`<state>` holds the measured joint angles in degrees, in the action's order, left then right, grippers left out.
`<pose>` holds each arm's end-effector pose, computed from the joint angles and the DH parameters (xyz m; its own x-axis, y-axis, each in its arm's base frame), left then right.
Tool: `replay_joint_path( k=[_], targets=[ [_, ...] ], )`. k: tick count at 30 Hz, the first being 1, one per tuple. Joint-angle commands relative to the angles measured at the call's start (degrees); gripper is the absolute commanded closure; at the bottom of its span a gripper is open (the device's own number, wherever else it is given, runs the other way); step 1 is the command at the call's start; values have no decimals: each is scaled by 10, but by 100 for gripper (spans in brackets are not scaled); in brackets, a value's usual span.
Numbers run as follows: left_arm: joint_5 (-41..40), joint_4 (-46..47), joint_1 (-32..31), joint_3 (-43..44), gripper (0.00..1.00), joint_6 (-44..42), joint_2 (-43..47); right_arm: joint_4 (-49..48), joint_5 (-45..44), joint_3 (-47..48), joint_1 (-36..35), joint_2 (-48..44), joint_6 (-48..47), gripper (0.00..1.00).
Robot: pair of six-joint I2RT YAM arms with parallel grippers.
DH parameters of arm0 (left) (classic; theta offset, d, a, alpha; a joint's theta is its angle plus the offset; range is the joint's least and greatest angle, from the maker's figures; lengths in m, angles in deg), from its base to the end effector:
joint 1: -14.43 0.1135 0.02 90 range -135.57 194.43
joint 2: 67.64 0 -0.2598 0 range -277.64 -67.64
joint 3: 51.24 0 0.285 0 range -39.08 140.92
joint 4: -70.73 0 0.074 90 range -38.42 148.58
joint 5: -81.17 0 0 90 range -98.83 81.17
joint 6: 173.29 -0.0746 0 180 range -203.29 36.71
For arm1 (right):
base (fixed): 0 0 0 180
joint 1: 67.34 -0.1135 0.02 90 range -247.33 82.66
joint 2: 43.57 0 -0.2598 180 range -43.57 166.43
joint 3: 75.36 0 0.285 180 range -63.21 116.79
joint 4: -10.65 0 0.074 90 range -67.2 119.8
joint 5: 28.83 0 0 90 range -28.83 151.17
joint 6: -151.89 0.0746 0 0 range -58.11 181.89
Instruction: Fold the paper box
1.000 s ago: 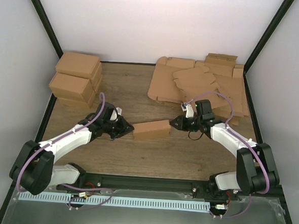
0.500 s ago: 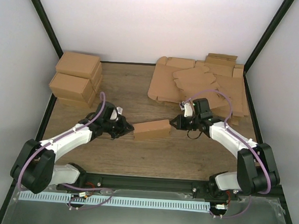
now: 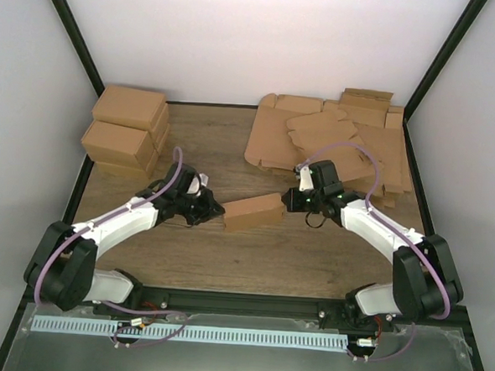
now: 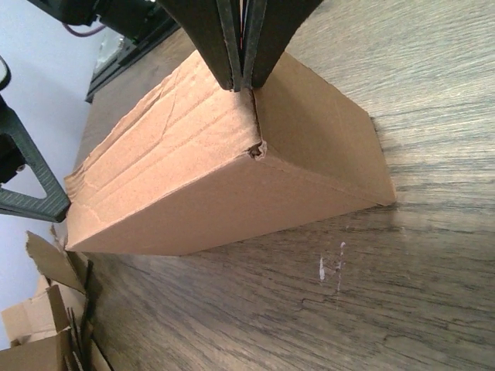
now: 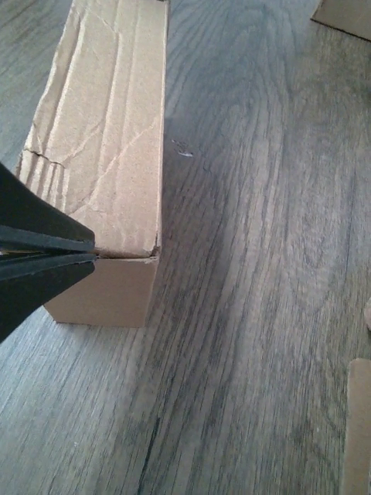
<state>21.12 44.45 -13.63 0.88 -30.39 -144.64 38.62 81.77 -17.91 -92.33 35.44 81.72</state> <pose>0.2534 -0.1773 0.1388 -0.9601 -0.2714 -0.0682 -0.1357 0.6646 -0.7348 0.2870 0.1627 0.1544 -0.8530 -0.0472 -0.5198 -0.3328 0.8164 0.4720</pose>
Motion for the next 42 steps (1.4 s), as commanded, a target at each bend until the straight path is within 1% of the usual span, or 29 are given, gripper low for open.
replay_joint_path(
  k=[1, 5, 7, 10, 12, 15, 17, 19, 20, 22, 23, 26, 28, 29, 33, 38, 42],
  targets=[
    [-111, -103, -18, 1, 94, -34, -32, 43, -12, 0, -36, 17, -12, 94],
    [-141, -130, -18, 23, 85, -37, -2, 41, -16, 14, -36, 2, -13, 89],
    [-156, -142, -19, 35, 81, -42, 14, 40, -16, 22, -35, -4, -13, 84],
    [-179, -155, -18, 52, 70, -62, 38, 38, -19, 27, -35, -16, -13, 82],
    [-190, -159, -18, 66, 60, -103, 52, 35, -24, 26, -34, -28, -14, 79],
    [-179, -158, -22, 90, 46, -224, 72, 28, -33, 21, -32, -49, -12, 74],
    [-170, -148, -29, 97, 33, -291, 94, 21, -38, 15, -29, -68, -10, 72],
    [-152, -138, -30, 99, 4, -342, 109, 12, -40, 9, -27, -85, -7, 66],
    [-139, -142, -30, 104, 0, -376, 107, 9, -40, 6, -26, -93, -7, 62],
    [-105, -163, -31, 128, 0, -428, 88, 10, -38, 8, -26, -109, -8, 52],
    [-103, -176, -31, 143, 0, -445, 74, 13, -37, 11, -26, -117, -9, 45],
    [-115, -192, -40, 172, 0, -491, 46, 13, -29, 8, -26, -145, -13, 23],
    [-133, -191, -63, 180, 0, -533, 33, 8, -32, 1, -26, -169, -12, 6],
    [-152, -193, -75, 187, 0, -554, 26, 3, -35, -4, -26, -182, -10, 1],
    [-204, -210, -113, 228, 0, -608, -22, -11, -52, -27, -26, -225, -8, 0],
    [-209, -233, -132, 280, 0, -642, -89, -16, -72, -44, -26, -256, -4, 0],
    [-206, -257, -135, 311, 0, -665, -137, -19, -89, -57, -26, -283, -2, 0]
  ],
)
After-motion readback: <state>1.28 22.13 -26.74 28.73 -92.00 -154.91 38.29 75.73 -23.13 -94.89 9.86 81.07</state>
